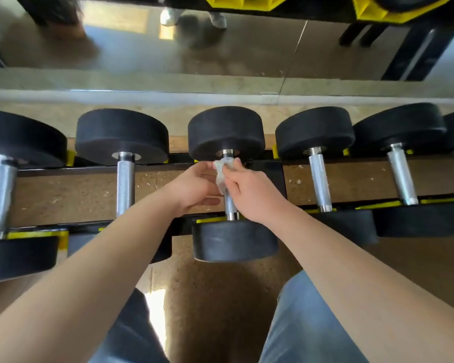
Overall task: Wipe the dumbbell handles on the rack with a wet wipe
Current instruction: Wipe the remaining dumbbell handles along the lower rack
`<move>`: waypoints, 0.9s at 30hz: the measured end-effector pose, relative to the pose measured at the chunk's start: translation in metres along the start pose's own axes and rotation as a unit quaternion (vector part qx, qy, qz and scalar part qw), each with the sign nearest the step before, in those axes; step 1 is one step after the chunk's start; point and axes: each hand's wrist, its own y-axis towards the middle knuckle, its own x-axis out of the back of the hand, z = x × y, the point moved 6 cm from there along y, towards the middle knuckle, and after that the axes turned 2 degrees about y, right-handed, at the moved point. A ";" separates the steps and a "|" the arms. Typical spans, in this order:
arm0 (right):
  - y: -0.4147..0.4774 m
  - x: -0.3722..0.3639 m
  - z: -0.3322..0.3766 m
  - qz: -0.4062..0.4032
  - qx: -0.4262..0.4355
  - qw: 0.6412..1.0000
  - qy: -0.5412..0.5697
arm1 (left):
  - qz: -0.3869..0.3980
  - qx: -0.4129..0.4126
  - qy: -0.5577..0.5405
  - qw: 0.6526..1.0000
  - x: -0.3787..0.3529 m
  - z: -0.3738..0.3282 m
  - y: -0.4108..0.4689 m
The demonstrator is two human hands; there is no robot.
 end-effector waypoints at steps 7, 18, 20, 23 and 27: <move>-0.010 0.005 -0.007 0.071 -0.097 0.991 -0.055 | -0.012 -0.005 -0.021 1.000 -0.001 -0.002 -0.011; 0.018 0.009 0.003 -0.162 -0.078 0.981 0.067 | -0.040 -0.057 -0.038 0.997 0.001 0.001 -0.023; 0.022 0.014 -0.002 -0.164 -0.069 0.980 0.086 | -0.065 -0.075 -0.030 0.995 0.006 0.000 -0.020; 0.018 0.011 -0.004 -0.084 -0.043 0.993 0.071 | -0.097 -0.068 0.011 0.993 0.013 0.001 -0.015; 0.004 0.003 -0.005 -0.008 -0.012 0.999 -0.029 | -0.073 -0.019 0.051 0.996 0.005 0.006 -0.009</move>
